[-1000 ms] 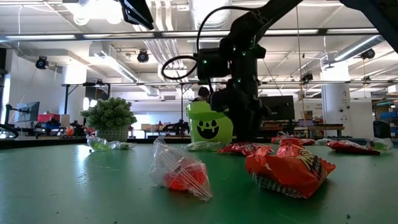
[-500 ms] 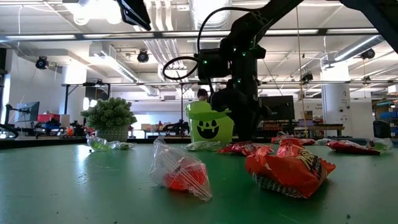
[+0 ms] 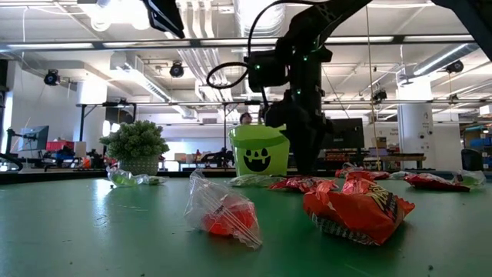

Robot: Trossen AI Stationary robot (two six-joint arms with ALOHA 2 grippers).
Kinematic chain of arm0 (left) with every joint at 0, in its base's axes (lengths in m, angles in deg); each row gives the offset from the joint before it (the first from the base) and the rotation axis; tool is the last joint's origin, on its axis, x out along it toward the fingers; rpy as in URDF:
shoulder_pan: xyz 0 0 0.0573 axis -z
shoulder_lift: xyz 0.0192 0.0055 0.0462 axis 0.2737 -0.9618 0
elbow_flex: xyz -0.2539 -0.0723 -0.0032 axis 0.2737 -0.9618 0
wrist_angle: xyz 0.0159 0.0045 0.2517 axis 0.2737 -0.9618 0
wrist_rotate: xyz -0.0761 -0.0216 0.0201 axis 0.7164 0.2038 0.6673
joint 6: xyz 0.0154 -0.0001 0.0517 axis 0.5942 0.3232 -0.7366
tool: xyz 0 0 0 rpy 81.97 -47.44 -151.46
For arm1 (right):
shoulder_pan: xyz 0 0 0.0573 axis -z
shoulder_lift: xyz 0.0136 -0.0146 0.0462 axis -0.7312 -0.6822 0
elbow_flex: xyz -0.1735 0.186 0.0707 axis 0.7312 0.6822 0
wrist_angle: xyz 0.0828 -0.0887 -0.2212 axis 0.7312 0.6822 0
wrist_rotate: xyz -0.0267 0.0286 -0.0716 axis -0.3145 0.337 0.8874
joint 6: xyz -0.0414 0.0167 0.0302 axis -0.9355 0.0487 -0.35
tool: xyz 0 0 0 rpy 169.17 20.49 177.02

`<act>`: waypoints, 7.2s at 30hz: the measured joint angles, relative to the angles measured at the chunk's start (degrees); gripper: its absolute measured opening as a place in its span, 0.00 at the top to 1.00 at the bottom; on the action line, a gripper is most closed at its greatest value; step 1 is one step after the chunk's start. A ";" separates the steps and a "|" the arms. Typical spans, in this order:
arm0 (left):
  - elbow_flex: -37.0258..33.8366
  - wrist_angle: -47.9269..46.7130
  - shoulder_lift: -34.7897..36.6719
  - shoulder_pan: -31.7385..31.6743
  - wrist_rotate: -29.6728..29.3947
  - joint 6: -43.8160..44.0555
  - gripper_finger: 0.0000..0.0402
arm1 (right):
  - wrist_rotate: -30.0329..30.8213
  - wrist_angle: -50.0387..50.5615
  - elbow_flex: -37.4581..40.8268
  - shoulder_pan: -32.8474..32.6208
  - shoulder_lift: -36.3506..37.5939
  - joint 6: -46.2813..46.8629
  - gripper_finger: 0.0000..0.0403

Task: Organize candy in baskets
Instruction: Put the red candy into the green bucket

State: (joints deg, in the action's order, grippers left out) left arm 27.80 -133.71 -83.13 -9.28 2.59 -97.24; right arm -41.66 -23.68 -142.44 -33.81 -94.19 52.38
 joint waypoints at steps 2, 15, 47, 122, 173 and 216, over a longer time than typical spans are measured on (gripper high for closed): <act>0.00 -0.30 0.00 0.00 0.02 0.00 0.74 | -0.53 -0.01 -0.02 -0.21 0.27 0.26 0.65; 0.00 -0.53 0.02 0.00 0.02 -1.46 0.74 | -1.90 -5.43 -0.15 -3.57 0.38 -0.21 0.52; -0.02 -2.28 0.04 0.00 0.02 -1.49 0.74 | 2.59 1.35 -7.23 -3.16 -1.32 -1.25 0.51; -0.02 -7.64 0.07 0.00 0.02 -2.94 0.74 | 2.15 5.20 -4.83 -1.78 2.46 1.19 0.67; -0.02 -9.27 0.07 0.00 0.04 -3.93 0.74 | -0.96 -13.01 8.69 1.10 -1.24 11.73 0.67; -0.02 -11.00 0.07 0.00 0.02 -4.20 0.74 | 8.39 -9.68 8.59 -1.34 15.66 13.57 0.98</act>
State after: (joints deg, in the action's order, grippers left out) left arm 27.77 -144.71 -83.06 -9.28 2.61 -101.44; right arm -33.27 -33.36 -133.85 -35.15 -78.52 65.95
